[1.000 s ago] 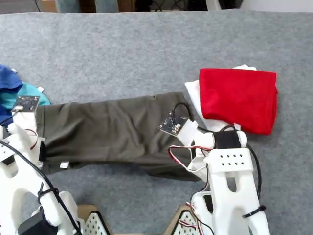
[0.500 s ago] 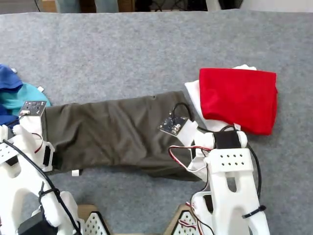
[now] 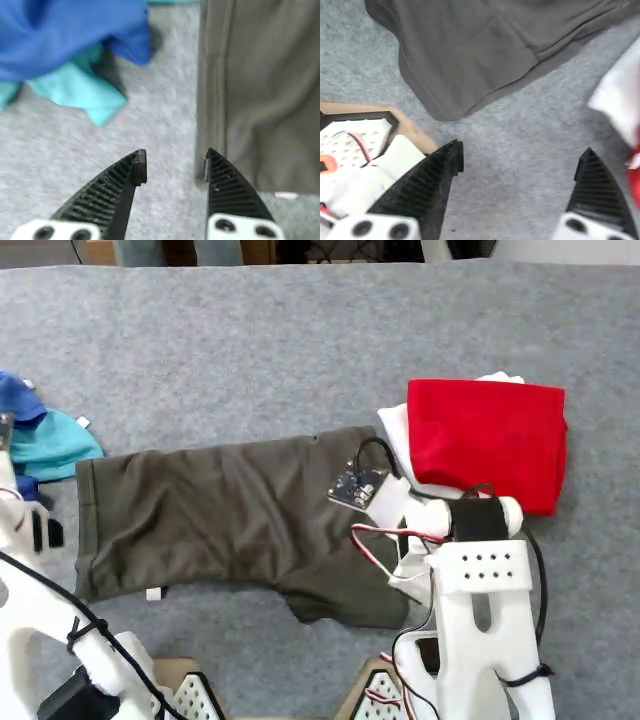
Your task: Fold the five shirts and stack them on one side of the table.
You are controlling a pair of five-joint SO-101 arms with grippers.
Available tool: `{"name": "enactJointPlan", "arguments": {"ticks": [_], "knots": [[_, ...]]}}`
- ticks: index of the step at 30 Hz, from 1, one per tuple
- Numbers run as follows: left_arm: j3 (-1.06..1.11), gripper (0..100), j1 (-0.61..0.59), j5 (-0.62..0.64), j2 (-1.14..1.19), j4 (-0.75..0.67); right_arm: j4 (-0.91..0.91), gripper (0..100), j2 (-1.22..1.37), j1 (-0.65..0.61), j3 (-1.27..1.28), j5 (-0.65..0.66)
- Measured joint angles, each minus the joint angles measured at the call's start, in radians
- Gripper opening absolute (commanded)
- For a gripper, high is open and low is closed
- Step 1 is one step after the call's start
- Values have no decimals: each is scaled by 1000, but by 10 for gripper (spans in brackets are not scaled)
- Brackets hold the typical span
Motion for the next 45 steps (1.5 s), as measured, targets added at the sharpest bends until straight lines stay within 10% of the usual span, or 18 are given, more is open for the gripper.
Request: {"name": "enactJointPlan", "arguments": {"ticks": [3,15,45], "knots": [[-17,88,77,83,0,0,-25,8,15,-18,-64,-3],[-20,29,427,387,181,-281,-330,15,592,-209,-446,-358],[-278,28,348,413,807,-483,-135,15,1818,-66,-1683,-514]]}}
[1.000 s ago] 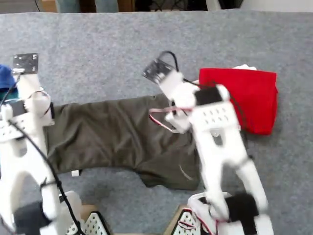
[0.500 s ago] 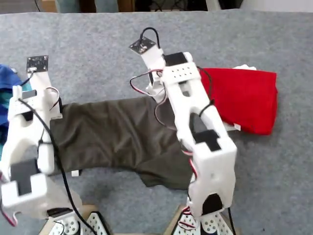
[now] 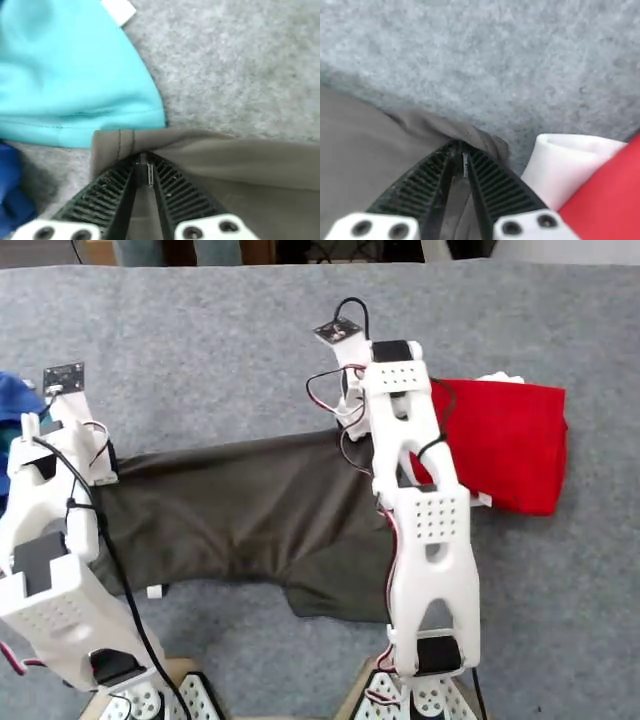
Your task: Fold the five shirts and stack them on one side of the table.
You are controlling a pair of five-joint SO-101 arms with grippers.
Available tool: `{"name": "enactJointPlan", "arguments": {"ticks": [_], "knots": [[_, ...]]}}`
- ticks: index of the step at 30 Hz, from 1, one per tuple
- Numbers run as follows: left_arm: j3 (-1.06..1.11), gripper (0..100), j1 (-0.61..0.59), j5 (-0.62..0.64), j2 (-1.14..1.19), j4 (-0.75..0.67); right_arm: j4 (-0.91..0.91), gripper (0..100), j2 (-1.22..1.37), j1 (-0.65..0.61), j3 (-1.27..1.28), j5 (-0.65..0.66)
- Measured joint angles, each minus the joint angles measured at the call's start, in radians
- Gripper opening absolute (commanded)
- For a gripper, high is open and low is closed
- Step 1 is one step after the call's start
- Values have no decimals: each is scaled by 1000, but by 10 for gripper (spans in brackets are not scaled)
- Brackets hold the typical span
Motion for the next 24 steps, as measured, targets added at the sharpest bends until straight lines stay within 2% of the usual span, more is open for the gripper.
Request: {"name": "enactJointPlan", "arguments": {"ticks": [6,10,13,17,24], "knots": [[-9,28,-6,0,-2,6,183,15,71,-8,-262,17],[-43,28,3,0,-80,87,195,15,64,-11,-313,34],[-77,29,28,-2,-167,150,198,15,3,-12,-272,34],[-94,30,29,-2,-209,167,198,15,-140,-12,-133,40],[-166,29,26,-2,28,169,60,15,-153,-3,97,54]]}}
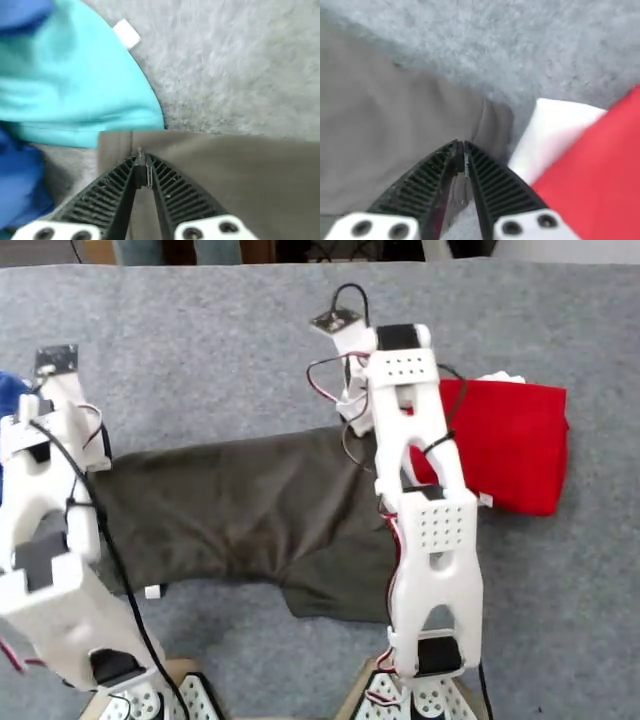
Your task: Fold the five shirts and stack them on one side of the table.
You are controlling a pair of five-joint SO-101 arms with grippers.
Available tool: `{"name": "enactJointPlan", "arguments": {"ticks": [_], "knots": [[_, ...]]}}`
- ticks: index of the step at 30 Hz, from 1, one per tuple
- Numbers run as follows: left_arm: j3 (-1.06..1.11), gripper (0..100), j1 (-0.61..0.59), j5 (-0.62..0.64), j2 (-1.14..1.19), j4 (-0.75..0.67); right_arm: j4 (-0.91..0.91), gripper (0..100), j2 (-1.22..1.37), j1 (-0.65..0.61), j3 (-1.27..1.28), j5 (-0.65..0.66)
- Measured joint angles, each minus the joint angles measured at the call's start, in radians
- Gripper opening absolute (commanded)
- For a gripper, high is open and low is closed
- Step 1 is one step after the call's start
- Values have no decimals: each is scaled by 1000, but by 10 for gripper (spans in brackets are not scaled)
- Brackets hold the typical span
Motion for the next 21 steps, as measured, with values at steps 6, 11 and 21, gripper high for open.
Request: {"name": "enactJointPlan", "arguments": {"ticks": [6,11,21], "knots": [[-155,29,-32,0,163,74,-43,15,77,34,9,-2],[-218,28,-34,0,167,137,46,15,77,38,-58,6],[-230,28,0,0,-121,334,138,15,75,41,-341,6]]}}
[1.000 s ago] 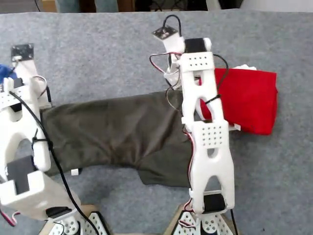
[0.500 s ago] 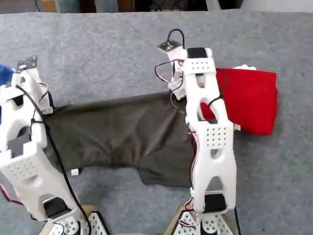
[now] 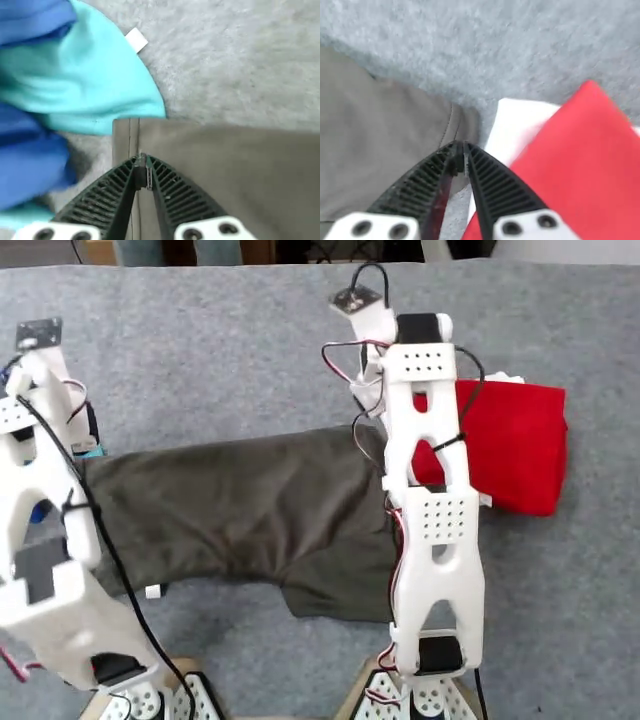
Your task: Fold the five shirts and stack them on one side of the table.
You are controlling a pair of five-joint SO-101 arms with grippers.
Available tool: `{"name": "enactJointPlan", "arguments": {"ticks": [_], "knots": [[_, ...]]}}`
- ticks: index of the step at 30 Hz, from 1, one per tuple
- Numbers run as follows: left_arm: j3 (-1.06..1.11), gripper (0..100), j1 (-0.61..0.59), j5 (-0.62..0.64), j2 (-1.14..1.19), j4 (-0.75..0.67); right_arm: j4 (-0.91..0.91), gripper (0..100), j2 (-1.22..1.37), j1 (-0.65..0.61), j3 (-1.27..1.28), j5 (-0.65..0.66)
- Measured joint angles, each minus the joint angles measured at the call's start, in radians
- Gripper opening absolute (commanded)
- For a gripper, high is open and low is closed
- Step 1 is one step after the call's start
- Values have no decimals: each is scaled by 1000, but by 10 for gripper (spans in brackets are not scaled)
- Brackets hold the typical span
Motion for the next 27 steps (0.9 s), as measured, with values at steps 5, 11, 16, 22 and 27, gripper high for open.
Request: {"name": "enactJointPlan", "arguments": {"ticks": [5,11,16,22,27], "knots": [[120,28,0,-64,-166,61,0,15,-100,-11,104,0],[393,30,-25,-175,-296,12,-17,15,-414,-51,546,0],[563,30,-26,-203,-238,-89,-146,15,-548,-48,890,0],[571,29,-41,-203,-57,-158,-393,15,-552,-48,1200,-2],[523,29,-51,-199,8,-146,-511,15,-520,29,1278,41]]}}
